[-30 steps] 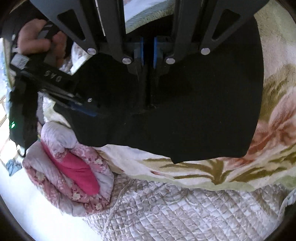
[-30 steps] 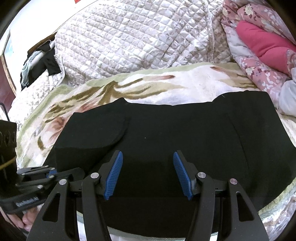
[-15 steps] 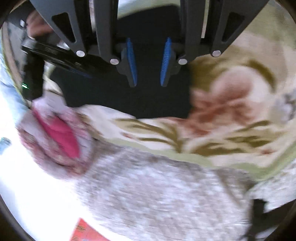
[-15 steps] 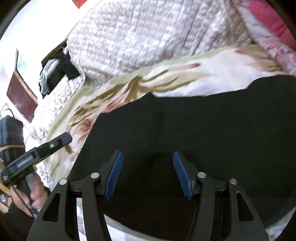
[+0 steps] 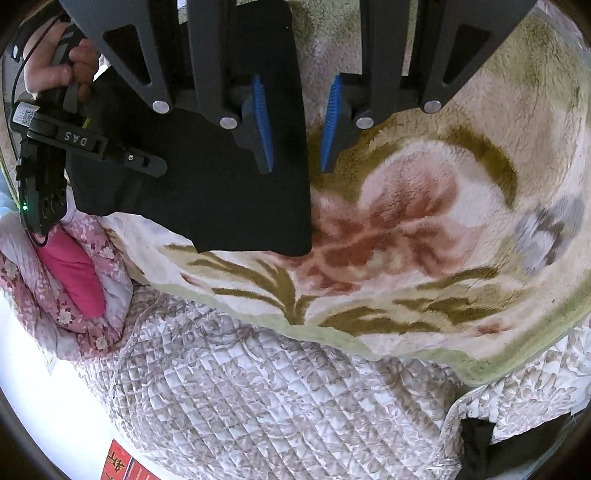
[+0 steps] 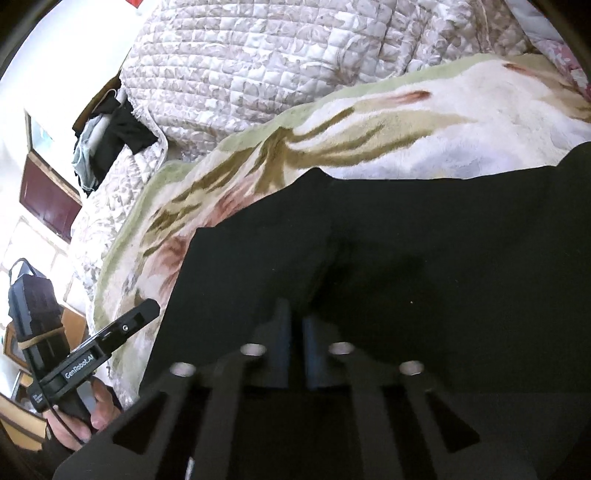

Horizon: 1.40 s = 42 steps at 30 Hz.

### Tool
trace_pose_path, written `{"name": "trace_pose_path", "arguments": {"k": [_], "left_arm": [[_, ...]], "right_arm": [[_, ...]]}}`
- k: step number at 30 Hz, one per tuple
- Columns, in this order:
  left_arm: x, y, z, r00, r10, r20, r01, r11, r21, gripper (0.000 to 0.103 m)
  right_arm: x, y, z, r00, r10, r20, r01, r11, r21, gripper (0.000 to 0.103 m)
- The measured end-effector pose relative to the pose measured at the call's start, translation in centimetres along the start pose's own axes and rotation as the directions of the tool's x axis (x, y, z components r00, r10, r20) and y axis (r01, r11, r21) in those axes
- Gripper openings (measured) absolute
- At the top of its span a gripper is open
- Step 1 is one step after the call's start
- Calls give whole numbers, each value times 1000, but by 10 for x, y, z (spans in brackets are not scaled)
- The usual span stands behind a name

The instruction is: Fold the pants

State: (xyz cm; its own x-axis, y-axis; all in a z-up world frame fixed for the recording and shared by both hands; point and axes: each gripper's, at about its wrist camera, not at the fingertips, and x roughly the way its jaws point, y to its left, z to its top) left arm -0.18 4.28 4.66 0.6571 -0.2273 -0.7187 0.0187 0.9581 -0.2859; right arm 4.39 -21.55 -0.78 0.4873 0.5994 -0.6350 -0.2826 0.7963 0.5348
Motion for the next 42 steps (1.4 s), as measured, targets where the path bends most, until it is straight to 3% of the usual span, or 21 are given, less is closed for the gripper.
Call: {"name": "trace_pose_path", "arguments": {"k": [3, 5, 10, 12, 15, 18, 21, 24, 27, 31, 33, 36, 39, 42], "left_arm": [[0, 0, 0, 1000, 2, 1, -2, 1000, 4, 29], [0, 0, 0, 1000, 1, 0, -1, 1000, 3, 29], [1, -2, -1, 1000, -9, -9, 9, 1000, 12, 29], [1, -5, -2, 1000, -12, -10, 12, 1000, 25, 29], [-2, -10, -4, 1000, -20, -4, 20, 999, 50, 29], [-3, -16, -6, 999, -51, -7, 51, 996, 67, 29], [2, -26, -12, 996, -76, -38, 80, 992, 94, 29], [13, -34, -21, 991, -97, -93, 108, 987, 120, 29], [13, -38, -24, 994, -79, -73, 89, 985, 145, 29], [7, -30, -18, 995, -82, -54, 87, 990, 109, 29], [7, -23, -15, 996, -73, -46, 77, 993, 90, 29], [11, -21, -17, 996, -72, -56, 76, 994, 78, 29], [12, -29, -20, 998, -50, -48, 56, 990, 131, 29], [13, -33, -21, 998, -40, -45, 46, 987, 153, 29]], "right_arm": [[-14, -1, 1, 998, 26, 52, -26, 1000, 8, 2], [-22, -4, 0, 997, -2, 80, 2, 1000, 8, 2], [-9, -24, -4, 999, -41, 29, 40, 998, 56, 3], [-13, -21, -3, 997, -64, 45, 62, 997, 45, 5], [-29, -15, -2, 981, -159, 109, 160, 987, 5, 11], [-43, -8, -4, 975, -153, 158, 161, 986, -37, 11], [-40, 0, -9, 983, -123, 134, 135, 987, -85, 11], [-17, 1, -14, 986, -165, 30, 168, 979, -118, 11], [-25, -2, -11, 984, -166, 57, 171, 981, -87, 11], [-34, -10, -12, 983, -158, 90, 163, 985, -50, 40], [-32, -16, -11, 990, -122, 77, 124, 992, -26, 42], [-27, -13, -8, 993, -96, 66, 99, 994, -42, 42], [-13, -11, -2, 996, -75, 41, 77, 996, -52, 41], [-9, -14, 3, 998, -58, 21, 58, 998, -29, 4]]}}
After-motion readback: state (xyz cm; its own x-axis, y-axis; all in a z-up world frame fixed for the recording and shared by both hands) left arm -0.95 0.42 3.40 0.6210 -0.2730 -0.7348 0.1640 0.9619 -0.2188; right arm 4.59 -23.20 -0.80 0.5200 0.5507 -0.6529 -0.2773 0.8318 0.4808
